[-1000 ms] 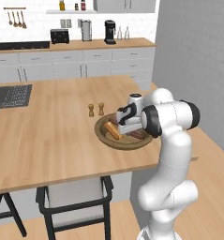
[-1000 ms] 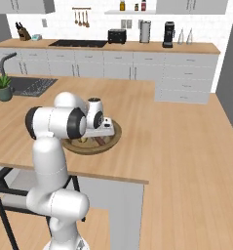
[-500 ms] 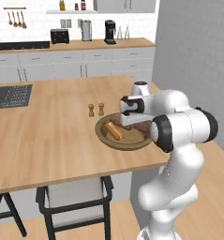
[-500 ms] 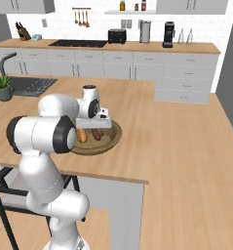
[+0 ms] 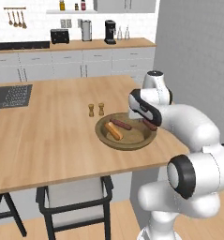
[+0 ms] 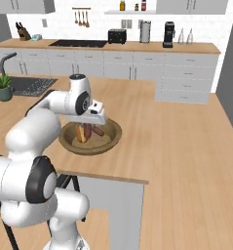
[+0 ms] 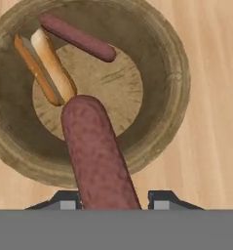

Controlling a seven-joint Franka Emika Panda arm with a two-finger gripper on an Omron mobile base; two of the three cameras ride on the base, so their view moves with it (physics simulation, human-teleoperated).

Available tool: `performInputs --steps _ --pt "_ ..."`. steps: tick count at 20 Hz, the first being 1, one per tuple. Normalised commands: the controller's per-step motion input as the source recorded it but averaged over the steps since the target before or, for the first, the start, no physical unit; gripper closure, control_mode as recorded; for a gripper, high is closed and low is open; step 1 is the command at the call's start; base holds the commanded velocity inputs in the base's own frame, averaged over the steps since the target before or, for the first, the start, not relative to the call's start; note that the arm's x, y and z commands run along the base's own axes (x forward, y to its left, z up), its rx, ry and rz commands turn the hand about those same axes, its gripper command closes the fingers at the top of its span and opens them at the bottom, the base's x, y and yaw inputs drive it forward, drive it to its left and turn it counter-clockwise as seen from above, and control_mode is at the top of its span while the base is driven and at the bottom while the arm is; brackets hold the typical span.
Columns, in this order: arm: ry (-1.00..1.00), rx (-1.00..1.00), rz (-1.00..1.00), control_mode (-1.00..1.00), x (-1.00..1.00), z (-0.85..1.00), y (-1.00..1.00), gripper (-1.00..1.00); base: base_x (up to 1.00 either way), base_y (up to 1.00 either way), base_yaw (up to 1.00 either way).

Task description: Place one bun and one sausage from the bowl on each plate.

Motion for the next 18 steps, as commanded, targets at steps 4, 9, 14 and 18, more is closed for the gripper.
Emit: performInputs --steps 4,9,14,18 --pt "-0.19 0.08 -0.01 -1.00 -1.00 0.00 -0.35 1.00 0.00 0.00 0.00" --pt "-0.05 0.01 0.00 -1.00 -0.47 0.00 -0.03 1.00 0.00 0.00 0.00" --pt "0.00 0.00 0.00 1.00 -0.09 0.00 0.00 1.00 -0.47 0.11 -0.01" --pt "0.00 0.00 0.00 1.00 0.00 0.00 0.00 1.00 -0.86 0.78 -0.09"
